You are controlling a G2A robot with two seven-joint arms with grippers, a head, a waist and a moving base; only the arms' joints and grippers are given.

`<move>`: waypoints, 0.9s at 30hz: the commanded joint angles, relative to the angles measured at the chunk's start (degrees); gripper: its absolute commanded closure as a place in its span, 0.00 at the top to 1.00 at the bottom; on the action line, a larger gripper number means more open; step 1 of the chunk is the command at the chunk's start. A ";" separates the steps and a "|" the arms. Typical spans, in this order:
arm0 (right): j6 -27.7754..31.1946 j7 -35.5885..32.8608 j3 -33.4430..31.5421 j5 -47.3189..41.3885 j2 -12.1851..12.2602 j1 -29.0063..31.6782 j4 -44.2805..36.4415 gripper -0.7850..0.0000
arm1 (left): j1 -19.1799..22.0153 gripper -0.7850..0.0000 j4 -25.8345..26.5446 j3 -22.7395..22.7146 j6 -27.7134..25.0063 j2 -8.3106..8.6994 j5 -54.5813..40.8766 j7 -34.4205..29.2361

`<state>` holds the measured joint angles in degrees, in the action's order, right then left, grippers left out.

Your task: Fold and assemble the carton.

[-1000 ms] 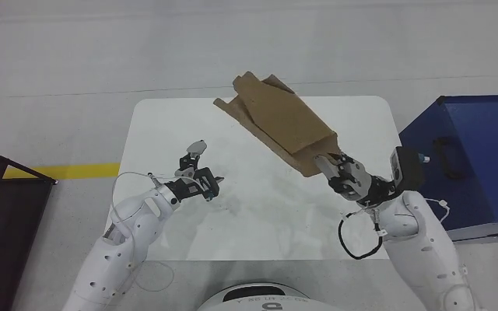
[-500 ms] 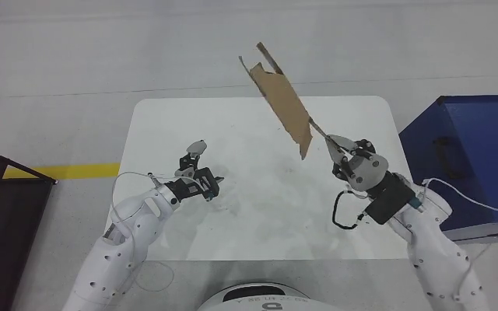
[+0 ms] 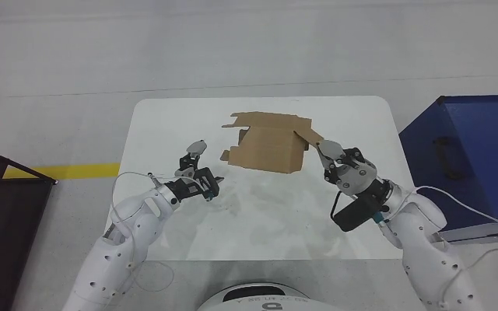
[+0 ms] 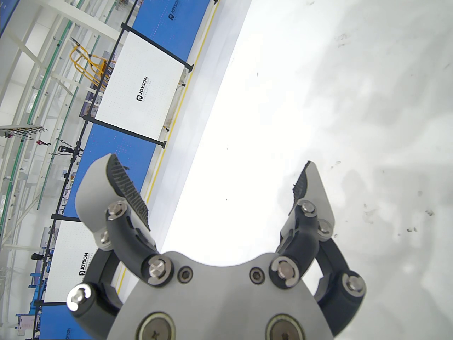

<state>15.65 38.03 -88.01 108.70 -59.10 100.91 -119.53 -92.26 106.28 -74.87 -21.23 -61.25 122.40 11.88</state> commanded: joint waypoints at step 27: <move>-24.11 -9.68 -17.96 67.30 6.50 -5.64 -15.11 0.00 | 0.00 1.00 0.00 0.00 0.00 0.00 0.00 0.00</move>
<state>-8.45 28.36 -105.91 175.99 -52.61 95.27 -134.65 -92.26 106.28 -74.87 -21.23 -61.25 122.40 11.88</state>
